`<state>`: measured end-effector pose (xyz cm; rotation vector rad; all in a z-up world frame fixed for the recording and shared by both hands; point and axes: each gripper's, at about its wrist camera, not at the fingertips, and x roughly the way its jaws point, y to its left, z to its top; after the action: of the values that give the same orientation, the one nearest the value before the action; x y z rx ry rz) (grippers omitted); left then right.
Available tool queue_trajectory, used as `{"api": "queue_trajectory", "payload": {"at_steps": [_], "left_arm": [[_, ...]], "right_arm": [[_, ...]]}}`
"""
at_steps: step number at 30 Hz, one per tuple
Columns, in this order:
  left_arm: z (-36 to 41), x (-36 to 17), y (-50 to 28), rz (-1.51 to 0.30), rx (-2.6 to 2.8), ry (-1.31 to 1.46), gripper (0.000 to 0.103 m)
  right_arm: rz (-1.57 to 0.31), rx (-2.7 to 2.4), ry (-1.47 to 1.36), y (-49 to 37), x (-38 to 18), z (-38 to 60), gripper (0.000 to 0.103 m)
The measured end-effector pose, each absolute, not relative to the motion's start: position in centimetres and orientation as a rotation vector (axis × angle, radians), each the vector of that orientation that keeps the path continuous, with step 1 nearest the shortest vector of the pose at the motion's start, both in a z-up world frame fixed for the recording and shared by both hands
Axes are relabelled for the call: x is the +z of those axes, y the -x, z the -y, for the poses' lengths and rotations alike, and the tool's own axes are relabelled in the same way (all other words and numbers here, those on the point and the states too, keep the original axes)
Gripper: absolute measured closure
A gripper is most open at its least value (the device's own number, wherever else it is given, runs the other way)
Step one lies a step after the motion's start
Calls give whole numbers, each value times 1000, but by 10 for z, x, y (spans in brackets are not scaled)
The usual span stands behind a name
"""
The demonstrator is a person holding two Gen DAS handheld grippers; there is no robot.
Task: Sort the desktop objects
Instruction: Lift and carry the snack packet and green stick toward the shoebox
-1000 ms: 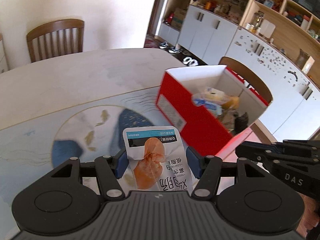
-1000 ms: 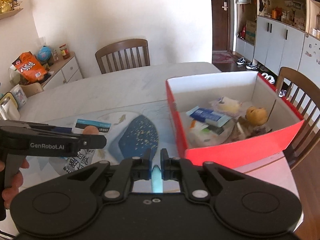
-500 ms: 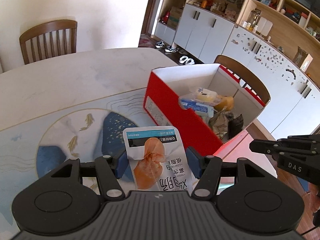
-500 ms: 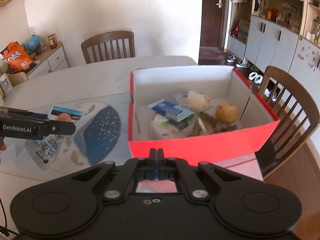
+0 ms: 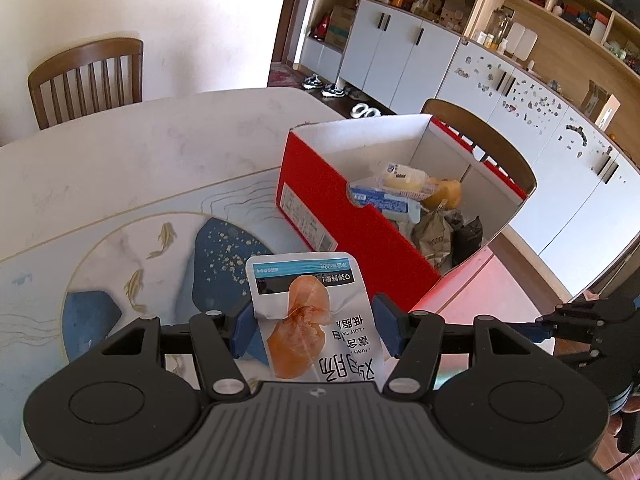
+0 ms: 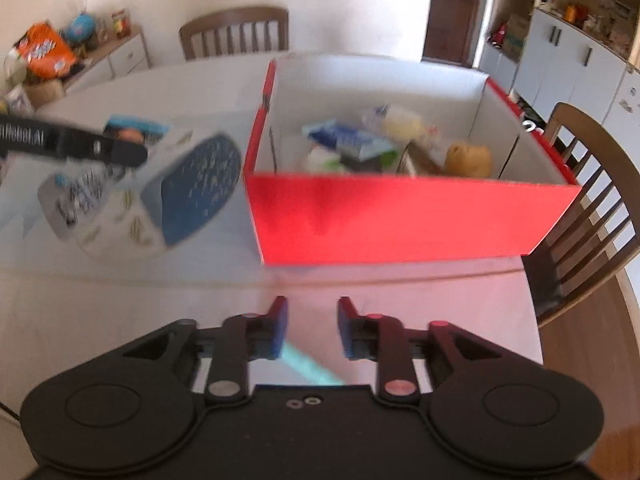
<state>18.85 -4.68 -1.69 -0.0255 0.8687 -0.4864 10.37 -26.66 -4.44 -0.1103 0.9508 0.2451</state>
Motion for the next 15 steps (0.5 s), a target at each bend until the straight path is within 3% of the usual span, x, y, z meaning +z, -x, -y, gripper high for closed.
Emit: {"api": "queue_trajectory", "payload": {"at_steps": [8,15], "left_arm": [[48,-26,-187,-888,-494,25,43],[52,-32,-185,-904,-492,16,43]], "right_arm": [[-1009,327,177,-100,-71,270,59],[-1026,376,233,-101,-86,274,60]]}}
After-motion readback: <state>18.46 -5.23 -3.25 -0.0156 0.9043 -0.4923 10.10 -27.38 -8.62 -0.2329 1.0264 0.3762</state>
